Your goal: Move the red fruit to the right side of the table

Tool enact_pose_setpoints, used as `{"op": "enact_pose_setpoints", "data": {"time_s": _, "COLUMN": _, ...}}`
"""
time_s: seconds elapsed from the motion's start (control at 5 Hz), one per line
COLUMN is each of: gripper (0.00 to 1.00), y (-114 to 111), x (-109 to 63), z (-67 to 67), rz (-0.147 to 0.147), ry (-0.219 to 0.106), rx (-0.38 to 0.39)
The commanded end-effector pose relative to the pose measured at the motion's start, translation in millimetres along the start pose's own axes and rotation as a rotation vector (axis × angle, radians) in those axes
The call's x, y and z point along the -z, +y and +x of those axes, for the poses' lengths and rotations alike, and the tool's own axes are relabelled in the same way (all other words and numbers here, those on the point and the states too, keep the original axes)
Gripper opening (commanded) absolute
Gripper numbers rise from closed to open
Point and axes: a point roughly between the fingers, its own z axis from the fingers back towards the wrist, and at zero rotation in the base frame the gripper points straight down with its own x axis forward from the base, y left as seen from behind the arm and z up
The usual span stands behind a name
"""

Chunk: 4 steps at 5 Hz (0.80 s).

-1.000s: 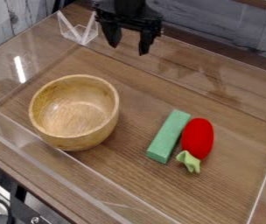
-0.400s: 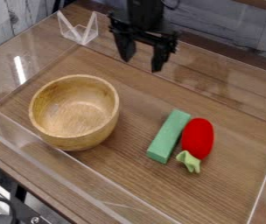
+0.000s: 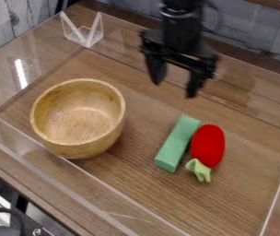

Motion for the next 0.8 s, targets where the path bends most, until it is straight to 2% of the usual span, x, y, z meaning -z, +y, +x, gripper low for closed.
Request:
{"op": "enact_pose_setpoints", "data": {"time_s": 0.0, "gripper": 1.00, "y": -39.8, "x": -4.0, "z": -4.1, "rz": -0.018, "ry": -0.045, "rx": -0.030}}
{"op": "enact_pose_setpoints", "data": {"time_s": 0.2, "gripper": 1.00, "y": -73.1, "x": 10.8, "z": -11.5, "rz": -0.042, "ry": -0.041, "rx": -0.053}}
{"op": "enact_pose_setpoints", "data": {"time_s": 0.4, "gripper": 1.00, "y": -83.3, "x": 24.9, "z": -8.5, "rz": -0.056, "ry": -0.025, "rx": -0.079}}
{"op": "enact_pose_setpoints", "data": {"time_s": 0.6, "gripper": 1.00, "y": -79.4, "x": 33.4, "z": -6.7, "rz": -0.063, "ry": -0.022, "rx": -0.103}}
